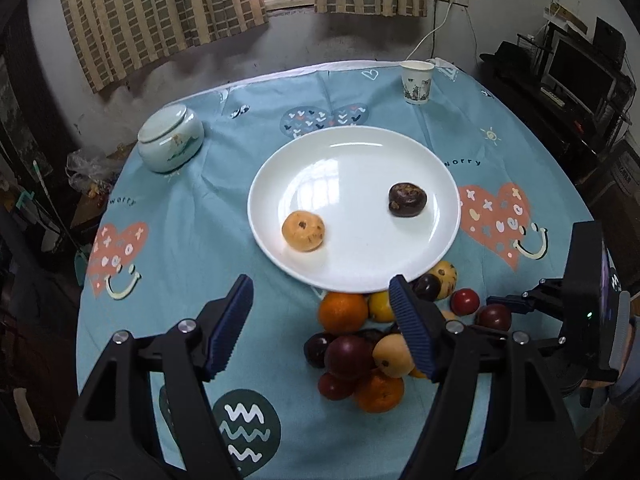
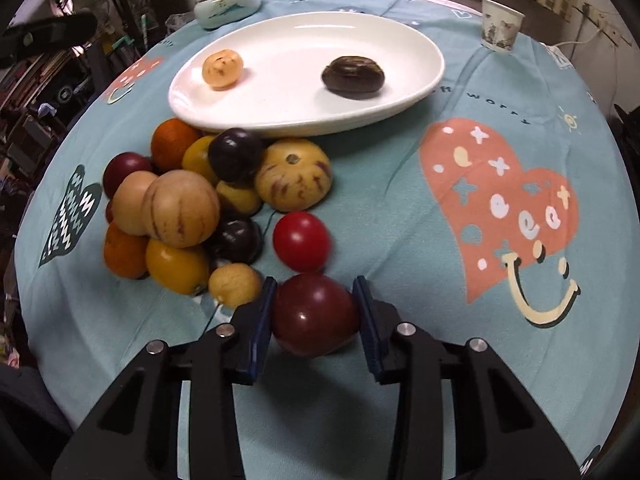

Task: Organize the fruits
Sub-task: 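Grasp the dark red plum with the right tool, then grasp the mandarin orange with the left tool while the right tool holds the plum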

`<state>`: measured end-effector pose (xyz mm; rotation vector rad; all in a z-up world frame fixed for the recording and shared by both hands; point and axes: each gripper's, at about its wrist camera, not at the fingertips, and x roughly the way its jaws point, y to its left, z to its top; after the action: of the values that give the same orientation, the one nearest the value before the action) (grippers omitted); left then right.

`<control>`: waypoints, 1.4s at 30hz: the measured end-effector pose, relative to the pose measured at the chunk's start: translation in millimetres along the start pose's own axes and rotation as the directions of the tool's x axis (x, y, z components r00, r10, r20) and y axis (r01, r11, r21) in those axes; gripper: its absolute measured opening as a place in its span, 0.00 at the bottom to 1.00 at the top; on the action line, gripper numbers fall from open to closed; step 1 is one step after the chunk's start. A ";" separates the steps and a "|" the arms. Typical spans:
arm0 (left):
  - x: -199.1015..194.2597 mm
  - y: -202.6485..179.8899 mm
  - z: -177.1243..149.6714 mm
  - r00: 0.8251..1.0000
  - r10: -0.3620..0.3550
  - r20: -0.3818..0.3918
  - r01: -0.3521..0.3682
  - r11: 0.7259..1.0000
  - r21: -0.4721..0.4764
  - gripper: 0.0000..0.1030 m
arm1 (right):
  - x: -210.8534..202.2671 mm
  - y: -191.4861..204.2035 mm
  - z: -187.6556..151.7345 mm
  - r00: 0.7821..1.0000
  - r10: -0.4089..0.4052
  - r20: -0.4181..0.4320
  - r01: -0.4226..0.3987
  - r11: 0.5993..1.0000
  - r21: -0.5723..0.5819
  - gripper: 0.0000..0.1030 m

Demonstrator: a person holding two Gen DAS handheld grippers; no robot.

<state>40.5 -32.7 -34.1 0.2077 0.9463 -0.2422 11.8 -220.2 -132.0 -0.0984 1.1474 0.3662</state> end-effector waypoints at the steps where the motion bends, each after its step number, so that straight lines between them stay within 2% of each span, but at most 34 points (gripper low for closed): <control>1: 0.9 4.9 -8.6 1.000 -0.006 -0.005 0.006 1.000 -0.012 0.70 | -3.7 -1.0 -1.9 1.000 0.002 0.005 -0.002 1.000 0.012 0.37; 6: -3.8 3.2 -55.9 0.993 -0.112 -0.028 0.113 0.994 0.011 0.70 | -21.5 -5.6 -11.5 0.999 0.026 0.041 -0.029 0.996 0.082 0.38; 8: 1.1 -6.1 -74.4 0.987 -0.145 -0.066 0.148 0.988 0.036 0.70 | -23.7 -5.2 -15.1 0.999 0.022 0.041 -0.026 0.996 0.083 0.38; 11: 19.9 -18.1 -92.7 0.972 -0.178 -0.153 0.183 0.983 0.019 0.69 | -24.2 -3.7 -17.6 0.999 0.020 0.040 -0.024 0.996 0.091 0.38; 13: 30.4 -23.5 -100.0 0.966 -0.174 -0.193 0.180 0.983 0.014 0.65 | -25.3 -0.3 -18.2 0.999 0.024 0.041 -0.028 0.995 0.093 0.38; 16: 38.4 -27.1 -99.7 0.963 -0.177 -0.201 0.182 0.983 0.006 0.65 | -25.9 2.2 -19.2 0.999 0.033 0.040 -0.036 0.996 0.086 0.38; 20: 56.6 -26.7 -90.5 0.959 -0.170 -0.228 0.161 0.985 -0.057 0.63 | -24.3 3.8 -20.3 0.999 0.041 0.031 -0.043 0.996 0.084 0.38; 24: 62.2 -30.7 -86.0 0.966 -0.120 -0.230 0.114 0.993 -0.038 0.64 | -23.8 7.1 -23.8 0.998 0.051 0.026 -0.053 0.996 0.079 0.38; 27: 57.1 -28.1 -85.6 0.962 -0.150 -0.230 0.143 0.989 -0.047 0.49 | -24.3 7.6 -23.8 0.998 0.056 0.030 -0.058 0.996 0.074 0.38; 28: 54.8 -27.7 -86.2 0.952 -0.198 -0.235 0.189 0.980 -0.059 0.34 | -24.7 7.9 -23.6 0.998 0.054 0.033 -0.056 0.996 0.073 0.38; 33: 46.5 -23.0 -90.0 0.953 -0.189 -0.235 0.178 0.982 -0.065 0.33 | -30.9 11.4 -21.2 0.997 0.053 0.056 -0.057 0.996 0.065 0.38; 36: 30.3 -15.6 -90.3 0.956 -0.215 -0.198 0.201 0.976 -0.087 0.32 | -37.3 12.7 -20.1 0.996 0.055 0.069 -0.060 0.996 0.063 0.38; 37: 24.0 -12.7 -88.1 0.956 -0.229 -0.181 0.215 0.972 -0.095 0.28 | -39.5 13.3 -19.8 0.996 0.057 0.074 -0.062 0.996 0.062 0.38; 38: 17.8 -9.1 -86.0 0.956 -0.243 -0.163 0.228 0.968 -0.104 0.07 | -41.9 14.3 -19.0 0.995 0.056 0.081 -0.061 0.996 0.059 0.38; 39: 12.2 -5.6 -81.3 0.955 -0.254 -0.151 0.238 0.964 -0.114 0.02 | -44.1 15.1 -17.7 0.995 0.055 0.087 -0.060 0.996 0.058 0.38; 42: 2.4 1.3 -66.0 0.958 -0.268 -0.103 0.255 0.959 -0.123 0.02 | -50.2 17.4 -11.7 0.993 0.060 0.105 -0.066 0.997 0.049 0.38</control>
<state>-8.8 -13.2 -73.5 -0.0051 1.1032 -0.4245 -22.2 -218.7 -89.6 0.0030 1.0582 0.3924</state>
